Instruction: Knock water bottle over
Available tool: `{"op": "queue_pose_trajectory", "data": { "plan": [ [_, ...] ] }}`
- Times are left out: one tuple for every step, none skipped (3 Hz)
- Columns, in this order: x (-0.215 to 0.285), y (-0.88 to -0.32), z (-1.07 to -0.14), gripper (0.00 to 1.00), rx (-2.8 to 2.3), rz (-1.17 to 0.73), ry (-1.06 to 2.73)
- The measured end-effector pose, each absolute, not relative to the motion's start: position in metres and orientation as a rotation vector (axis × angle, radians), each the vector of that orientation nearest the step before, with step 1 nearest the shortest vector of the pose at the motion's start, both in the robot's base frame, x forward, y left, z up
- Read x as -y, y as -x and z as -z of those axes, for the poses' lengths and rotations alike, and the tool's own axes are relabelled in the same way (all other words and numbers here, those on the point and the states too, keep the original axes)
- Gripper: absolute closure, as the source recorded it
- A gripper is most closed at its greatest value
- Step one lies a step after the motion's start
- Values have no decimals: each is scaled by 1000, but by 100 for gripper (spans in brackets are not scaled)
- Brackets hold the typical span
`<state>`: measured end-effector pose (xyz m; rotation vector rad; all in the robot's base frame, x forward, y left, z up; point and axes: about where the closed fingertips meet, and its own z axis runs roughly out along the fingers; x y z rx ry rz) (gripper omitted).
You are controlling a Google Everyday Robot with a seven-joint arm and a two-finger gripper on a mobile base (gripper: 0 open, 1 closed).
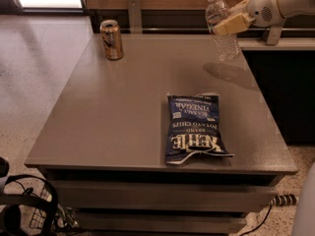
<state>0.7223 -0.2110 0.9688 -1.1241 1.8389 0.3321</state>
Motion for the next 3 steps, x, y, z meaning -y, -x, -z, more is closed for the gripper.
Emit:
{"op": "queue_pose_trajectory", "data": {
  "plan": [
    [202, -717, -964, 100, -1901, -269, 1220],
    [192, -712, -954, 100, -1943, -230, 1282],
    [183, -712, -938, 100, -1978, -192, 1329]
  ]
}}
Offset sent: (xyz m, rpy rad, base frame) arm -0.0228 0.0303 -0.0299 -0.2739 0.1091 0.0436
